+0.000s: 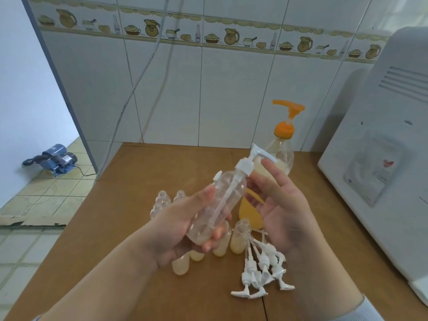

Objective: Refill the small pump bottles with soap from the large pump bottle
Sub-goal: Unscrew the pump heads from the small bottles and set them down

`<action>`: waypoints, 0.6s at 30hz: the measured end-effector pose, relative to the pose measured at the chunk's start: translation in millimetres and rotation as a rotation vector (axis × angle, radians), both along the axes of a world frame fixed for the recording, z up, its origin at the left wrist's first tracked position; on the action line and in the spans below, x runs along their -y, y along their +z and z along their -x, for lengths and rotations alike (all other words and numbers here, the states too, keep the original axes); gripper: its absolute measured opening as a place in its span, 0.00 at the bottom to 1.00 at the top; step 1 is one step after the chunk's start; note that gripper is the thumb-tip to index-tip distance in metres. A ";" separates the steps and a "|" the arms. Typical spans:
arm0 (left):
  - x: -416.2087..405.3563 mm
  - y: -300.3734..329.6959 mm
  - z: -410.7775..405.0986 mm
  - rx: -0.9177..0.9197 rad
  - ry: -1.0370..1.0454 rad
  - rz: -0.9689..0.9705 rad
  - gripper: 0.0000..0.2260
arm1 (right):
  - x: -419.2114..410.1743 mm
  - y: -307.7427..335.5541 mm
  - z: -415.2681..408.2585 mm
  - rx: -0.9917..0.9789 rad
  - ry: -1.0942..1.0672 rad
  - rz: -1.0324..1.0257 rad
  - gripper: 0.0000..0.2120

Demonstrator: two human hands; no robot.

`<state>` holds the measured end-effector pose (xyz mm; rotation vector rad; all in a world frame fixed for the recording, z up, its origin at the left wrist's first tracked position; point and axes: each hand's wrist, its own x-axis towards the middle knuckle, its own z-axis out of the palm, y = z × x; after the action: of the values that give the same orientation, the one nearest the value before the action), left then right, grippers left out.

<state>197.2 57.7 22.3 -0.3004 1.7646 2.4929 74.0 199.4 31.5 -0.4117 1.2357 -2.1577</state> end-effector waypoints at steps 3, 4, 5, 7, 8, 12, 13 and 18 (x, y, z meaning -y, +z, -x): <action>-6.2 -1.9 1.9 0.068 -0.007 0.130 0.25 | -1.5 0.3 -4.3 -0.016 0.025 -0.004 0.35; -8.3 -2.9 2.5 0.075 -0.018 0.149 0.24 | -1.4 0.1 -5.2 -0.017 0.022 -0.011 0.34; -9.4 -3.5 2.5 0.070 -0.026 0.151 0.24 | -1.1 0.4 -5.7 -0.016 0.024 -0.007 0.33; -6.8 -6.2 0.9 0.034 -0.038 0.117 0.24 | -1.8 -0.7 -4.1 0.001 0.042 0.030 0.33; -4.5 -7.2 -0.5 0.005 -0.048 0.085 0.24 | -2.5 -1.8 -2.7 0.017 0.035 0.047 0.34; -3.7 -6.1 -1.5 -0.038 -0.054 0.100 0.22 | -6.0 -1.3 -2.8 0.017 0.043 0.073 0.43; -5.6 -6.2 -0.3 -0.022 -0.040 0.143 0.22 | -5.5 0.5 -5.0 0.002 0.058 0.078 0.47; -10.6 -8.8 -0.1 -0.029 -0.053 0.176 0.22 | -2.7 3.7 -6.8 -0.017 0.031 0.015 0.38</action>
<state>197.3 68.4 13.5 -0.2253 1.9807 2.3221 80.8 202.1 35.2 -0.4534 1.2153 -2.1425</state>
